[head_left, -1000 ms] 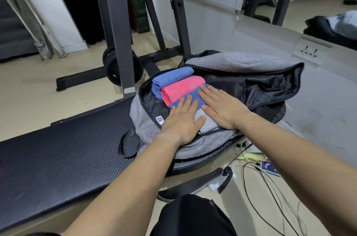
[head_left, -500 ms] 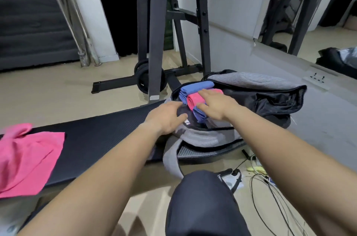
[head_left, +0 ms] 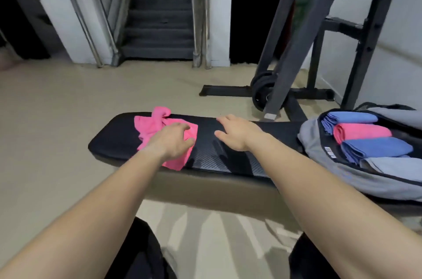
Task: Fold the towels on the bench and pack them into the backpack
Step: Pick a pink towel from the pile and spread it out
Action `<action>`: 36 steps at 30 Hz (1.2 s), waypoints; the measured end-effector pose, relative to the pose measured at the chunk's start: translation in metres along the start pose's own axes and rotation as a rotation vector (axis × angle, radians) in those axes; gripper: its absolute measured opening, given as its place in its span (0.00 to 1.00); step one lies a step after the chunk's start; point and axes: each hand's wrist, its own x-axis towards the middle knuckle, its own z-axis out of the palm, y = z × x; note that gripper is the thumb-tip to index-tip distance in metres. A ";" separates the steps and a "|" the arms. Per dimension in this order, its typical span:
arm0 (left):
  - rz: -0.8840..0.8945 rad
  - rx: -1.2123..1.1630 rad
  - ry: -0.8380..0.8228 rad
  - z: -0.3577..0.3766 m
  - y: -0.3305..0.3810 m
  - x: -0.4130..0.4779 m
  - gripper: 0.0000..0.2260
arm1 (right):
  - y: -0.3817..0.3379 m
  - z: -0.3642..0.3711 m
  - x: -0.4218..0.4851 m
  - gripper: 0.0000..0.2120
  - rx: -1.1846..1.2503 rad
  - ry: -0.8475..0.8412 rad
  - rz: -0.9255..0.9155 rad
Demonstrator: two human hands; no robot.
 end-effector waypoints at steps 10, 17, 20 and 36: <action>-0.176 -0.080 -0.007 0.020 -0.140 -0.002 0.33 | -0.095 0.069 0.101 0.34 -0.029 -0.091 -0.196; -0.077 -0.134 -0.151 0.038 -0.153 0.021 0.39 | -0.086 0.127 0.095 0.42 -0.179 -0.103 -0.264; -0.045 -0.121 -0.044 0.043 -0.146 0.026 0.25 | -0.068 0.135 0.083 0.43 -0.217 -0.085 -0.268; 0.174 0.003 0.136 0.053 0.003 0.043 0.08 | 0.092 0.084 -0.015 0.39 -0.183 -0.261 -0.021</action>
